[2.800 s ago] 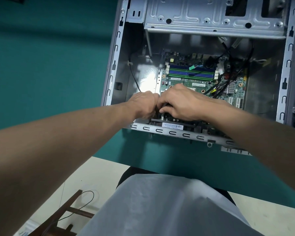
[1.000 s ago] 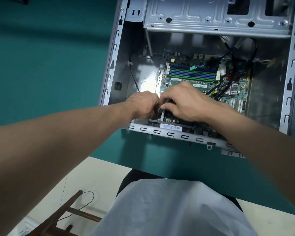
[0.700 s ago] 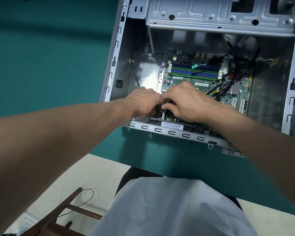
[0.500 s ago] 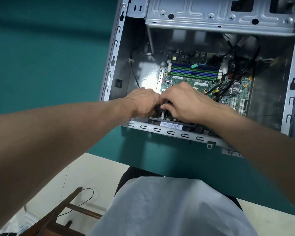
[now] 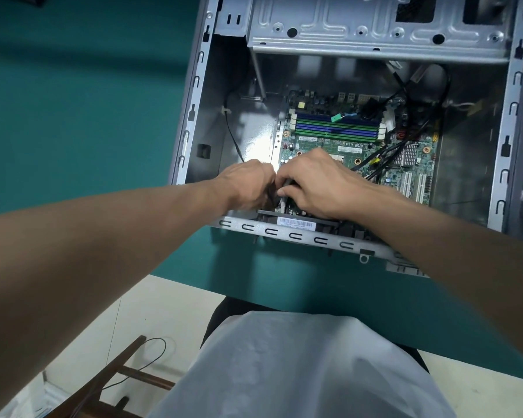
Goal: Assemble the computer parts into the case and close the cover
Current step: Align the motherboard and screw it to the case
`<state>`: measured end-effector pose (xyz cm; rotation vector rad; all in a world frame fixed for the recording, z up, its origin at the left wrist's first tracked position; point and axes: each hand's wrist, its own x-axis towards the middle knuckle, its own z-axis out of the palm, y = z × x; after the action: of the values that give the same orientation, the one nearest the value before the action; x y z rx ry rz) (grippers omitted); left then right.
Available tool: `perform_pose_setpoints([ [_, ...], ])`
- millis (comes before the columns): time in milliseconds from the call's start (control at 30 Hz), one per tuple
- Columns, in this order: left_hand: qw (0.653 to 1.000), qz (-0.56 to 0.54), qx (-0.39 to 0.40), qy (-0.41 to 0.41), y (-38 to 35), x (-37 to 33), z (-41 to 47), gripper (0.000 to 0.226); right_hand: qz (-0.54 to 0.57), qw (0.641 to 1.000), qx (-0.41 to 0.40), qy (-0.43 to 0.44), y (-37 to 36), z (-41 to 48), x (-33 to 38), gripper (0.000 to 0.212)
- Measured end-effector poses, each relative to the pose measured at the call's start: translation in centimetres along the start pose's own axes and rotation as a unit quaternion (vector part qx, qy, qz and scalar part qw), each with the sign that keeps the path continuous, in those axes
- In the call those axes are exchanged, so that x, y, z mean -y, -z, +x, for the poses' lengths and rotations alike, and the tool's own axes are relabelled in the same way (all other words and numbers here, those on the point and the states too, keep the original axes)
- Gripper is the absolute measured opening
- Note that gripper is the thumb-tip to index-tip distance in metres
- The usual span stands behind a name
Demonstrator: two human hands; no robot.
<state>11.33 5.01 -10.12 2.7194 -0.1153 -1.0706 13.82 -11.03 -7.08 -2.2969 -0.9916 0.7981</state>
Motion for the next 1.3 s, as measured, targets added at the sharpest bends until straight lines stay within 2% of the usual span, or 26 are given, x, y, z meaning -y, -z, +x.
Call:
perform_pose_setpoints([
  [167,1.0,-0.013,0.013,0.0,0.2,-0.2,-0.1,0.032,-0.01,1.0,-0.016,0.001,0.5,-0.3,-0.2,0.014],
  [367,0.999,0.038,0.019,-0.026,0.7,-0.5,-0.3,0.025,0.005,0.999,-0.044,-0.015,1.0,-0.4,-0.3,0.014],
  [467,0.993,0.091,0.027,-0.065,1.0,-0.8,-0.5,0.006,-0.009,1.0,-0.026,-0.006,0.8,-0.4,-0.2,0.015],
  [567,0.99,0.109,0.03,-0.086,1.1,-0.8,-0.7,0.012,-0.023,0.999,-0.023,0.008,0.6,-0.4,0.0,0.015],
  [767,0.991,0.093,0.036,-0.091,1.2,-0.8,-0.8,0.008,-0.023,0.999,-0.028,0.018,0.7,-0.4,0.1,0.014],
  [1133,0.996,0.056,0.023,-0.06,0.9,-0.8,-0.7,0.017,-0.035,0.999,-0.015,0.025,0.2,-0.2,0.2,0.018],
  [1300,0.996,0.053,0.018,-0.062,0.8,-0.7,-0.5,0.014,-0.032,0.999,-0.011,0.024,0.1,0.0,0.0,0.018],
])
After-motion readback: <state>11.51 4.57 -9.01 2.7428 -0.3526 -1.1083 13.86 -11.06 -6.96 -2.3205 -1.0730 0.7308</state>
